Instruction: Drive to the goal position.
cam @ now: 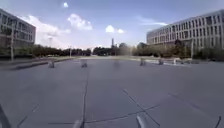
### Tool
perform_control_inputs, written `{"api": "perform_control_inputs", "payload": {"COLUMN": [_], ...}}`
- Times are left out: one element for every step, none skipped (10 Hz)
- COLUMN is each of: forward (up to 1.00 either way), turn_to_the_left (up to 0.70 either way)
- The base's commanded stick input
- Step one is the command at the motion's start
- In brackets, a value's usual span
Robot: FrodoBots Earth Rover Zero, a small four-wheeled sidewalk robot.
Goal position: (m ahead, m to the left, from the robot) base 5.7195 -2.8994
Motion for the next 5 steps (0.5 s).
{"api": "perform_control_inputs", "payload": {"forward": [0.00,0.00,0.00,0.00,0.00], "turn_to_the_left": [0.00,0.00,-0.22,-0.45,-0.45]}}
